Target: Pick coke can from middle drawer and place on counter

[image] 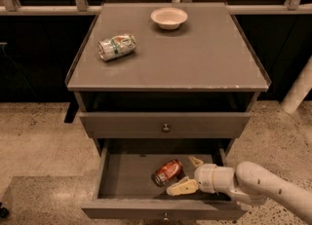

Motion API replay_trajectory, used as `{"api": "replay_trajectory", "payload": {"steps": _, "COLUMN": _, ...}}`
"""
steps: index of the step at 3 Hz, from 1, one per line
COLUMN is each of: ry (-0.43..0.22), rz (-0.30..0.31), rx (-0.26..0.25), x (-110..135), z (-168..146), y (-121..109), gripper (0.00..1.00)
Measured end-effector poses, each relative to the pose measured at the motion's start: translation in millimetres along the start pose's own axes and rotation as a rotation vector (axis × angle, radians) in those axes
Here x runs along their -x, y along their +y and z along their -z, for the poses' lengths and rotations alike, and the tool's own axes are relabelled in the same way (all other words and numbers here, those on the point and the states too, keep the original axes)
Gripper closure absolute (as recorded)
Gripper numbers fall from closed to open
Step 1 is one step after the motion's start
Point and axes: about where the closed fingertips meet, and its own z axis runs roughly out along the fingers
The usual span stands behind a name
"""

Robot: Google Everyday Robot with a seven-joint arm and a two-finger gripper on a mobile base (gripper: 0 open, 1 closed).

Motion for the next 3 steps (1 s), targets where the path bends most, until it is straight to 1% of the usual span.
{"api": "replay_trajectory", "payload": {"steps": 1, "ry": 0.003, "rz": 0.000, "rx": -0.010, "x": -5.8, "z": -7.1, "y": -6.9, "gripper": 0.00}}
{"api": "replay_trajectory", "payload": {"steps": 2, "ry": -0.027, "rz": 0.002, "rx": -0.015, "x": -15.4, "z": -45.4, "y": -33.5, "gripper": 0.00}}
{"api": "replay_trajectory", "payload": {"steps": 3, "ry": -0.028, "rz": -0.001, "rx": -0.015, "x": -16.3, "z": -46.6, "y": -34.1, "gripper": 0.00}}
